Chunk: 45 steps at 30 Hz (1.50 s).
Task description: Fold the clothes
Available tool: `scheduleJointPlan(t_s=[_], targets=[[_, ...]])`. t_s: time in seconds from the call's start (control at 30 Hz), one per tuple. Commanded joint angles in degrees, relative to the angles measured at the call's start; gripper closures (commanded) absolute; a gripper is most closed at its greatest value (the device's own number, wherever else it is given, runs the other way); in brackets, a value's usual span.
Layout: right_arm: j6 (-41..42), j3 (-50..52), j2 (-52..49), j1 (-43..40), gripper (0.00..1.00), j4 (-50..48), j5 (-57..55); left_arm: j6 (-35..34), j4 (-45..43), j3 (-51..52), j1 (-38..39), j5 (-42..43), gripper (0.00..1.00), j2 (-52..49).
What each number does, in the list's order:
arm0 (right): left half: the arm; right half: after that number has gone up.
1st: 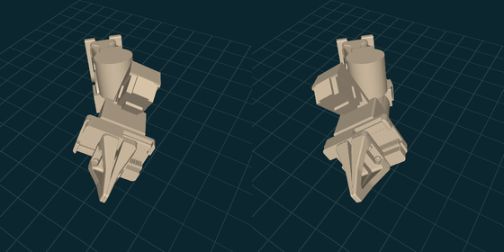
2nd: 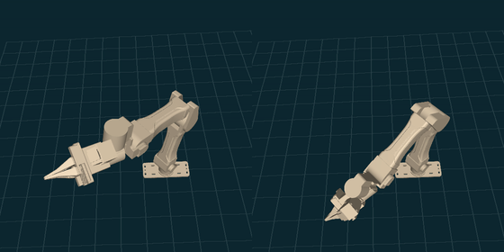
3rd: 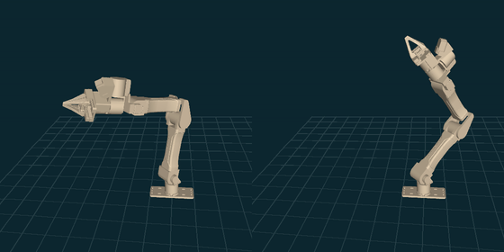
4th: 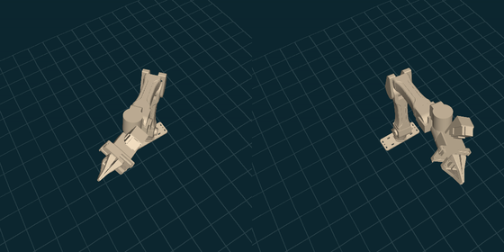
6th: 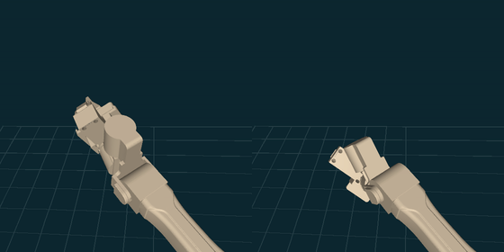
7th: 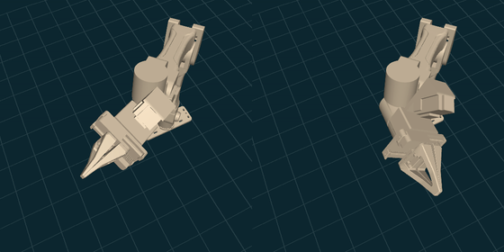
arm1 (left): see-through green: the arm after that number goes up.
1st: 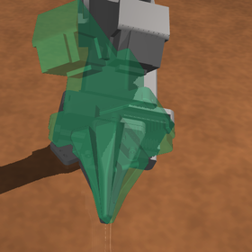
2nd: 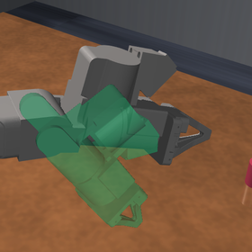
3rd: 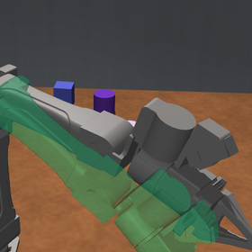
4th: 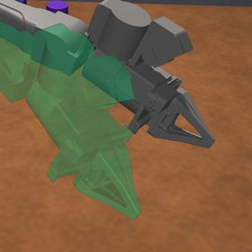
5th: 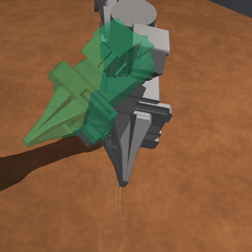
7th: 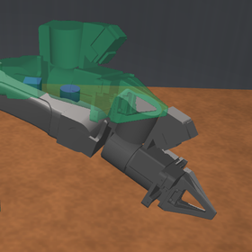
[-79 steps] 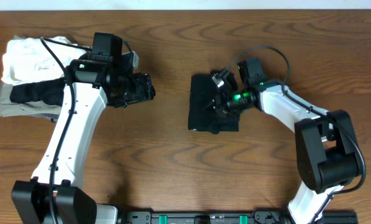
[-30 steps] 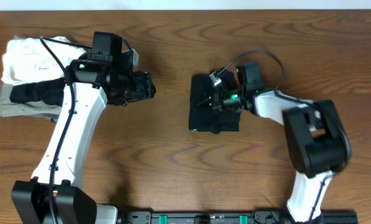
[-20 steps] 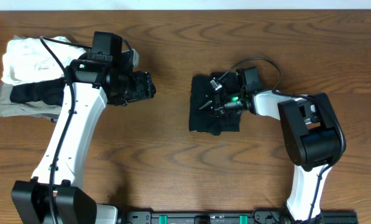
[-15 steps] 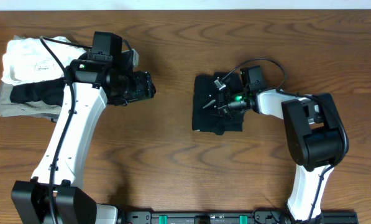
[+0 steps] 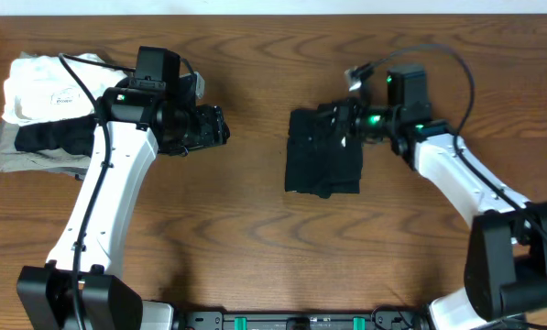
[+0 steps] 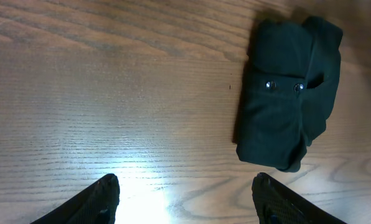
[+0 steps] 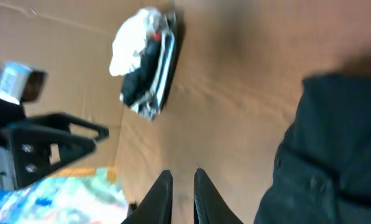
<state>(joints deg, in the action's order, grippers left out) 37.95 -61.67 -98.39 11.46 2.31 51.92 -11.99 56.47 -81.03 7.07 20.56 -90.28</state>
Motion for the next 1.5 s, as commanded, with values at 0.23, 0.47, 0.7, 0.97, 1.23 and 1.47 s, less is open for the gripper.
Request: scheduleJointPlan(t_s=[0.23, 0.47, 0.7, 0.97, 1.23, 1.47], targets=[[4.1, 0.0, -11.1, -1.2, 0.92, -13.0, 5.8, 0.5, 0.0, 0.2, -0.2, -0.7, 0.30, -0.4], [8.3, 0.0, -23.0, -0.5, 0.93, -25.5, 9.3, 0.5, 0.0, 0.2, -0.2, -0.7, 0.30, -0.4], [8.3, -0.2, -29.0, -1.0, 0.94, -26.4, 8.8, 0.5, 0.0, 0.2, -0.2, -0.7, 0.29, -0.4], [9.2, -1.8, -18.3, -3.2, 0.89, -28.8, 10.3, 2.4, 0.0, 0.2, -0.1, -0.7, 0.30, -0.6], [3.1, -1.9, 3.6, -7.8, 0.05, -17.0, 9.3, 4.1, -1.6, 0.3, 0.3, 2.0, 0.29, -5.3], [-10.0, -1.9, 18.3, -9.6, 0.01, 18.0, -27.3, 11.2, -6.3, 0.3, 0.8, 17.2, 0.29, -12.7]])
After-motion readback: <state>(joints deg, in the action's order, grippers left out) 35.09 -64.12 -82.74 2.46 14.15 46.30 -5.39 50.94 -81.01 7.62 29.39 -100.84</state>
